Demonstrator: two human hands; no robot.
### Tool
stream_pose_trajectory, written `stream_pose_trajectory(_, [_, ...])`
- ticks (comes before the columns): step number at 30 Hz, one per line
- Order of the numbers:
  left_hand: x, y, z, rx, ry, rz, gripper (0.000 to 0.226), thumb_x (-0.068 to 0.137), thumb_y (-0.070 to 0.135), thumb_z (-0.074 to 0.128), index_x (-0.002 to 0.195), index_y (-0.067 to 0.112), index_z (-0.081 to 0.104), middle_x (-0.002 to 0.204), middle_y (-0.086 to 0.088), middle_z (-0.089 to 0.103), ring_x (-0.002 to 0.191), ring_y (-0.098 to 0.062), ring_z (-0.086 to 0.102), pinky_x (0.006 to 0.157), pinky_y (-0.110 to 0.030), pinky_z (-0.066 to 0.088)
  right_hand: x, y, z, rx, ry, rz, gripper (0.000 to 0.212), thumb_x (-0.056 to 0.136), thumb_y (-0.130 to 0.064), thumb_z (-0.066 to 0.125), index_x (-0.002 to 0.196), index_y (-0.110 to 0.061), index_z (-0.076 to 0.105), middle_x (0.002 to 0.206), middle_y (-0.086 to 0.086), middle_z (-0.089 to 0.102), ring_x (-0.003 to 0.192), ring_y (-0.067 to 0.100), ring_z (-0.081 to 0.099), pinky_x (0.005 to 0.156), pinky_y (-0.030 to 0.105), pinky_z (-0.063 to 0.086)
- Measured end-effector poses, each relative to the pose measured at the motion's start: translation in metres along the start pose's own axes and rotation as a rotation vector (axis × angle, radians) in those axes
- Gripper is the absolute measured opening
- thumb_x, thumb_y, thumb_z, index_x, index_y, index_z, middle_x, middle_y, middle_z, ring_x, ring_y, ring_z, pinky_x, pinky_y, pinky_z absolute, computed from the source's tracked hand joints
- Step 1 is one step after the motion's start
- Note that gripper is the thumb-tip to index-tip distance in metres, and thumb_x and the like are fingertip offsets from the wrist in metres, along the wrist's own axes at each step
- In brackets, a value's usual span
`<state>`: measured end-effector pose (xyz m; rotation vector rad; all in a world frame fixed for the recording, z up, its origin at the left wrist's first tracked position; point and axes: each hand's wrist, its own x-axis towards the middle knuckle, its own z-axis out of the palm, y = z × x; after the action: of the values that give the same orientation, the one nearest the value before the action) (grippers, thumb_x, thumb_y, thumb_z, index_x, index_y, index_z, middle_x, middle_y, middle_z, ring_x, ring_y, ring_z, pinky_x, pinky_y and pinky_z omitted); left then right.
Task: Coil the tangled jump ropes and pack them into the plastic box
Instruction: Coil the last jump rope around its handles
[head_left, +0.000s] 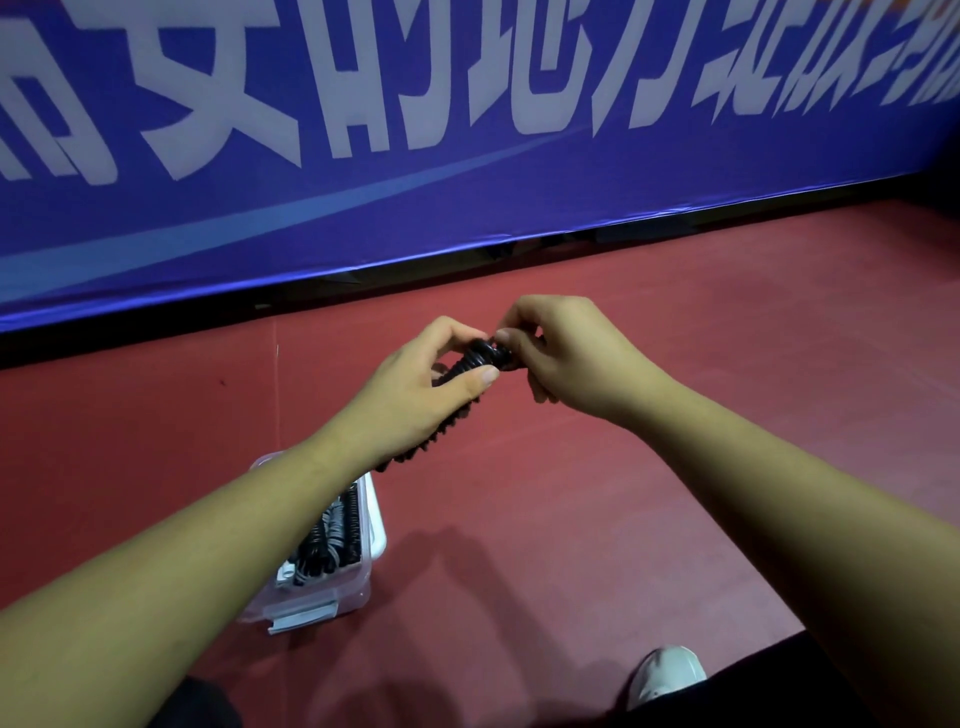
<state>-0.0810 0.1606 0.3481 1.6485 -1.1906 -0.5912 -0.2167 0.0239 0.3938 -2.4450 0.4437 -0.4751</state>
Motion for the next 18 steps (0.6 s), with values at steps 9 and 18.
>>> stream_pose_trajectory(9, [0.001, 0.007, 0.007, -0.134, 0.036, 0.058, 0.031, 0.082, 0.049, 0.066, 0.106, 0.033, 0.054, 0.101, -0.016, 0.064, 0.075, -0.044, 0.062, 0.068, -0.056, 0.053, 0.003, 0.0, 0.014, 0.044, 0.248, 0.058, 0.019, 0.102, -0.013, 0.048, 0.088, -0.007, 0.059, 0.061, -0.009, 0.051, 0.052, 0.005, 0.049, 0.055, 0.027, 0.036])
stream_pose_trajectory(18, [-0.001, 0.006, 0.004, -0.136, 0.019, 0.017, 0.029, 0.08, 0.048, 0.067, 0.099, 0.029, 0.056, 0.093, -0.019, 0.066, 0.063, -0.026, 0.062, 0.059, -0.044, 0.051, 0.003, 0.0, -0.002, 0.31, 0.011, 0.156, 0.027, 0.1, -0.025, 0.058, 0.089, -0.001, 0.064, 0.057, 0.014, 0.064, 0.045, 0.018, 0.053, 0.049, 0.025, 0.041])
